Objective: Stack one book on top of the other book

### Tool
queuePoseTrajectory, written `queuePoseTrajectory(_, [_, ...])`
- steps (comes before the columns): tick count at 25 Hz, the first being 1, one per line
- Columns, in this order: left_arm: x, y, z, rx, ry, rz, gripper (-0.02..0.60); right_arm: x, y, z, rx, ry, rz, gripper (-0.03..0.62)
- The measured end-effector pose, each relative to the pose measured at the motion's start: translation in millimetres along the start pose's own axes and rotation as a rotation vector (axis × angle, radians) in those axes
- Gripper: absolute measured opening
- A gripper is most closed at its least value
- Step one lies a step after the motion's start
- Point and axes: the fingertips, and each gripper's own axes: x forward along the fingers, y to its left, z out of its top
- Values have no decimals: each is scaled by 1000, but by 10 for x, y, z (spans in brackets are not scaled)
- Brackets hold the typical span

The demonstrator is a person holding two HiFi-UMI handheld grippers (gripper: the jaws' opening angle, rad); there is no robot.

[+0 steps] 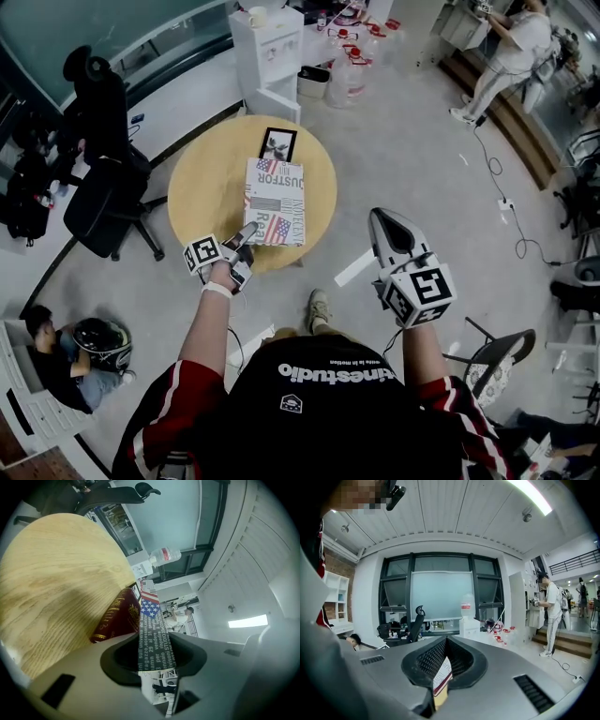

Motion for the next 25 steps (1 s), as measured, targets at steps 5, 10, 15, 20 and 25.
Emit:
queuePoseTrajectory(5, [130,98,54,-10,7,16,167,100,-101,-27,18,8,-4,26])
queuePoseTrajectory(10, [229,173,51,-7,28,25,169,177,-152,-55,22,24,-1,26])
queuePoseTrajectory(15, [281,293,54,77,84,98,189,269,-133,-92,20,36,10,26])
queuePoseTrajectory(20, [268,420,38,275,148,269,255,279,-139,-112,22,43,17,26])
queuePoseTrajectory(25, [290,470,50,368,166,339,289,302,-179,-141,16,53,13,26])
